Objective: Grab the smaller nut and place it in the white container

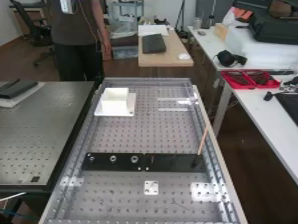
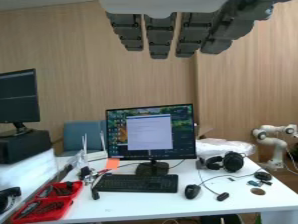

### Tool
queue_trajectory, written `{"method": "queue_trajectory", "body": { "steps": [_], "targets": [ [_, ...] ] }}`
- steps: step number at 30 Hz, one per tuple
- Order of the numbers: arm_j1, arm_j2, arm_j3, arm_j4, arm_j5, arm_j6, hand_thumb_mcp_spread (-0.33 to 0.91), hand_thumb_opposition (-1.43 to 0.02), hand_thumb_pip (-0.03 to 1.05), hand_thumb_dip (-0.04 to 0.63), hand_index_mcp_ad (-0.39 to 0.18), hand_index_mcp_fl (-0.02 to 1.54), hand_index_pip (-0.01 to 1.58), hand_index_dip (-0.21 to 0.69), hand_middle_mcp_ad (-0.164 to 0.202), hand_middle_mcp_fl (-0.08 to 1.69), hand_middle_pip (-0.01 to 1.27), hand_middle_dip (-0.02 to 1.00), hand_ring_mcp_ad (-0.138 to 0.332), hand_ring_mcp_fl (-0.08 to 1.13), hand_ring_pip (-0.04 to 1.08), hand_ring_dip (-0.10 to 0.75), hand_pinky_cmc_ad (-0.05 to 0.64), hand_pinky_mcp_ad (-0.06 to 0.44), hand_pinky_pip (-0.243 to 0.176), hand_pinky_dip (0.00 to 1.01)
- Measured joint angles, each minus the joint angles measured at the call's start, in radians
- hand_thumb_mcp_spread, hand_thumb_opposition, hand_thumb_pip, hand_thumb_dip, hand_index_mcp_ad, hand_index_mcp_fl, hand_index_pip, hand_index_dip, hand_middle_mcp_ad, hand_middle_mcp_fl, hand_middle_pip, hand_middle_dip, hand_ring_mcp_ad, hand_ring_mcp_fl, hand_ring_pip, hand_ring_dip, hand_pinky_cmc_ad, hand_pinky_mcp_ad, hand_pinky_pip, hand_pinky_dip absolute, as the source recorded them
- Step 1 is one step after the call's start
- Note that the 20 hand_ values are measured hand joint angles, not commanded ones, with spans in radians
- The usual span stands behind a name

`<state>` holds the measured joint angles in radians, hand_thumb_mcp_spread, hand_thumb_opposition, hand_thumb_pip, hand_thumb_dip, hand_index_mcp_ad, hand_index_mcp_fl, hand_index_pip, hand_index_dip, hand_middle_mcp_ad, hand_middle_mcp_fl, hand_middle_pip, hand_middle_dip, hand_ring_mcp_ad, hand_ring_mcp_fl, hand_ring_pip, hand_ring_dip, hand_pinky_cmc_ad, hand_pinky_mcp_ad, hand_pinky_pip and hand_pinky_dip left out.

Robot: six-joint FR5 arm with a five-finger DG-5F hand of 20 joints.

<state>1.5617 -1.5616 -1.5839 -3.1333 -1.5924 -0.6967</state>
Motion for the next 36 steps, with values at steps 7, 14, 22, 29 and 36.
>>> {"method": "queue_trajectory", "body": {
  "steps": [7,14,22,29,36],
  "targets": [
    [-0.001,0.0,-0.004,0.004,-0.002,0.004,0.15,-0.19,0.28,0.037,0.009,0.01,0.01,0.019,0.065,0.01,0.04,0.07,0.051,0.0,0.02,0.017,0.052,0.07,-0.012,0.05],
    [-0.003,0.001,-0.01,0.01,-0.003,0.008,0.23,-0.58,0.32,0.051,-0.072,0.01,0.04,0.052,0.065,0.0,0.09,0.17,0.103,0.0,0.06,0.04,0.258,0.239,-0.037,0.17],
    [-0.004,0.0,-0.011,0.009,-0.004,0.006,0.23,-0.7,0.37,0.051,-0.075,0.01,0.06,0.091,0.066,0.01,0.12,0.23,0.155,0.0,0.06,0.063,0.346,0.293,-0.063,0.21],
    [-0.004,-0.001,-0.014,0.009,-0.001,0.005,0.23,-0.71,0.37,0.051,-0.075,0.01,0.06,0.091,0.07,0.0,0.12,0.24,0.159,0.01,0.06,0.063,0.379,0.309,-0.063,0.23],
    [-0.005,-0.001,-0.02,0.015,-0.001,0.008,0.23,-0.72,0.37,0.051,-0.072,0.01,0.06,0.091,0.07,0.01,0.12,0.24,0.161,0.0,0.09,0.065,0.38,0.307,-0.063,0.23]
  ]
}}
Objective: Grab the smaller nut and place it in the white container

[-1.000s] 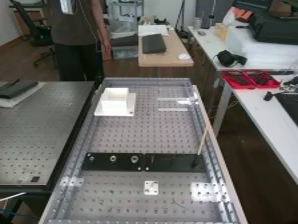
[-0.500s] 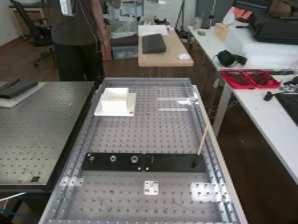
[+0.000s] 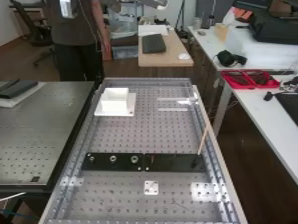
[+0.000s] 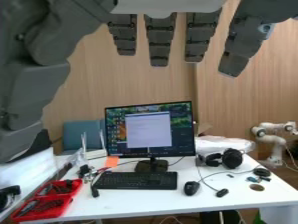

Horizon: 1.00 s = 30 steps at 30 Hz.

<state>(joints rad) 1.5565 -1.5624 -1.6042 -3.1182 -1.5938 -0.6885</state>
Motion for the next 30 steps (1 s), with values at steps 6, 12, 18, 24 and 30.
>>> {"method": "queue_trajectory", "body": {
  "steps": [6,12,18,24,30],
  "targets": [
    [-0.005,0.0,-0.006,0.005,-0.006,0.004,0.23,-0.72,0.37,0.049,-0.075,0.01,0.06,0.091,0.08,0.01,0.12,0.24,0.171,0.0,0.09,0.07,0.379,0.307,-0.075,0.23],
    [-0.008,0.004,-0.018,0.007,-0.004,-0.004,0.23,-0.72,0.38,0.047,-0.075,0.01,0.06,0.091,0.08,0.0,0.12,0.24,0.168,0.0,0.09,0.072,0.393,0.307,-0.075,0.23],
    [-0.009,0.012,-0.048,0.015,-0.001,-0.017,0.23,-0.72,0.38,0.049,-0.072,0.01,0.06,0.091,0.08,0.0,0.12,0.24,0.168,0.0,0.09,0.072,0.393,0.307,-0.075,0.23],
    [-0.017,0.026,-0.094,0.021,0.004,-0.019,0.23,-0.72,0.38,0.049,-0.075,0.01,0.06,0.091,0.08,0.01,0.12,0.24,0.168,0.0,0.09,0.072,0.396,0.307,-0.075,0.23],
    [-0.027,0.044,-0.16,0.038,0.013,-0.008,0.23,-0.73,0.39,0.051,-0.075,0.01,0.06,0.091,0.08,0.01,0.12,0.24,0.168,0.0,0.09,0.072,0.396,0.307,-0.075,0.23]
  ]
}}
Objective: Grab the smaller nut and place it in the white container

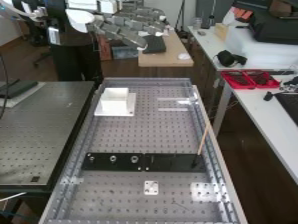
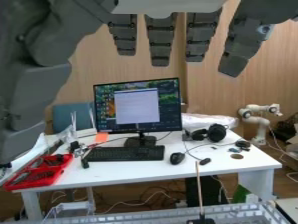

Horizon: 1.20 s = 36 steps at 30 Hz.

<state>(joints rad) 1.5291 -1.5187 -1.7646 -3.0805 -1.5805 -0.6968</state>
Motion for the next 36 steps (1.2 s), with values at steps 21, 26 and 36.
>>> {"method": "queue_trajectory", "body": {
  "steps": [21,26,36],
  "targets": [
    [-0.106,0.063,-0.251,0.111,-0.015,-0.041,0.24,-0.74,0.47,0.082,-0.075,0.02,0.07,0.087,0.082,0.01,0.13,0.26,0.173,0.0,0.09,0.072,0.393,0.307,-0.089,0.23],
    [-0.145,0.063,-0.291,0.136,-0.04,-0.059,0.26,-0.77,0.47,0.086,-0.084,0.02,0.07,0.087,0.082,0.01,0.12,0.25,0.173,0.0,0.09,0.072,0.396,0.307,-0.089,0.23],
    [-0.239,0.005,-0.344,0.204,-0.136,-0.087,0.33,-0.79,0.48,0.112,-0.108,0.04,0.13,0.094,0.084,0.01,0.12,0.25,0.171,0.0,0.09,0.08,0.393,0.307,-0.093,0.19]
  ]
}}
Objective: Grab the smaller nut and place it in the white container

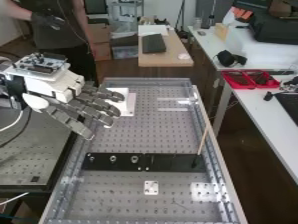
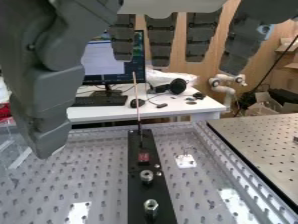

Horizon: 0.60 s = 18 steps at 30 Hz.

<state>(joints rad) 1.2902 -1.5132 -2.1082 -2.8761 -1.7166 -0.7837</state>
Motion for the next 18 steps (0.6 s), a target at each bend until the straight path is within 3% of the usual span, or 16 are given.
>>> {"method": "queue_trajectory", "body": {
  "steps": [8,18],
  "targets": [
    [-0.048,-0.063,-0.03,0.074,-0.065,-0.023,0.37,-0.8,0.48,0.113,-0.124,0.04,0.36,0.11,0.082,0.01,0.12,0.25,0.173,0.0,0.09,0.08,0.393,0.305,-0.093,0.19],
    [-0.1,-0.133,-0.079,0.21,-0.102,-0.026,0.37,-0.82,0.48,0.127,-0.126,0.03,0.88,0.11,0.079,0.01,0.12,0.25,0.159,0.0,0.09,0.08,0.387,0.298,-0.089,0.19]
  ]
}}
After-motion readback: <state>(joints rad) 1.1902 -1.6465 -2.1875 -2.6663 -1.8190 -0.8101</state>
